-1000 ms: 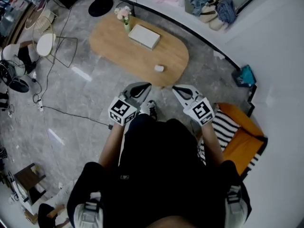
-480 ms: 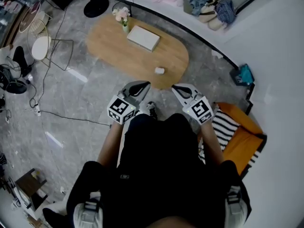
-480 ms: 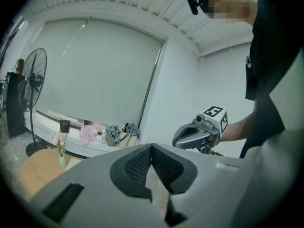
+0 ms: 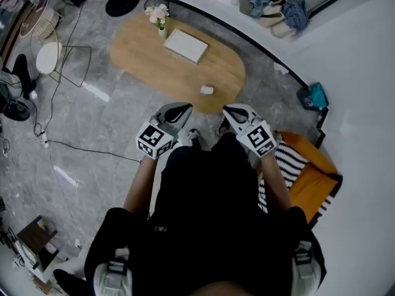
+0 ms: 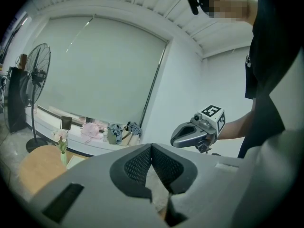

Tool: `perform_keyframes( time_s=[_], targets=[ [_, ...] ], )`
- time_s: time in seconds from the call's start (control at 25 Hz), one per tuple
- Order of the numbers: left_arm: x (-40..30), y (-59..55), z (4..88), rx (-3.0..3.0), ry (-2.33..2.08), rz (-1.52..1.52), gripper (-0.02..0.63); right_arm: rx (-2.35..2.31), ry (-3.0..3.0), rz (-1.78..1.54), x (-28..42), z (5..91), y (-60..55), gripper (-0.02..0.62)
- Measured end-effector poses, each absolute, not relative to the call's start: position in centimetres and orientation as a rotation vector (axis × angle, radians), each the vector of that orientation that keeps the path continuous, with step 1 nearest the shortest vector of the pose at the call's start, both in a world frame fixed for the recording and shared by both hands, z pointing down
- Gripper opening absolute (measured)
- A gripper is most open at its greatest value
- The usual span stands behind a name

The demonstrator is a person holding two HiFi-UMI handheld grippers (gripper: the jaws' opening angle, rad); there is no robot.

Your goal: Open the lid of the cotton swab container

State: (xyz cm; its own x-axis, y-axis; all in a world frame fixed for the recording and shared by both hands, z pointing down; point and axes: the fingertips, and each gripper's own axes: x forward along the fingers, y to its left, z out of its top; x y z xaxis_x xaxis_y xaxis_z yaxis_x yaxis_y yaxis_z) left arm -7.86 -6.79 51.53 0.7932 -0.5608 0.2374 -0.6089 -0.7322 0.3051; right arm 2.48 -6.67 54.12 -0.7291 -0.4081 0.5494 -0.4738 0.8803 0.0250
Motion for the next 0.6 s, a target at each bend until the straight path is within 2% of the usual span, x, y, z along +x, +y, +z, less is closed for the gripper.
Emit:
perform_keyframes(
  time_s=[0.6],
  targets=[
    [-8.4, -11.0, 54.2, 2.541, -0.986, 0.251, 0.000, 0.420, -2.471, 0.127, 1.4, 58.1, -11.5, -0.003]
  ],
)
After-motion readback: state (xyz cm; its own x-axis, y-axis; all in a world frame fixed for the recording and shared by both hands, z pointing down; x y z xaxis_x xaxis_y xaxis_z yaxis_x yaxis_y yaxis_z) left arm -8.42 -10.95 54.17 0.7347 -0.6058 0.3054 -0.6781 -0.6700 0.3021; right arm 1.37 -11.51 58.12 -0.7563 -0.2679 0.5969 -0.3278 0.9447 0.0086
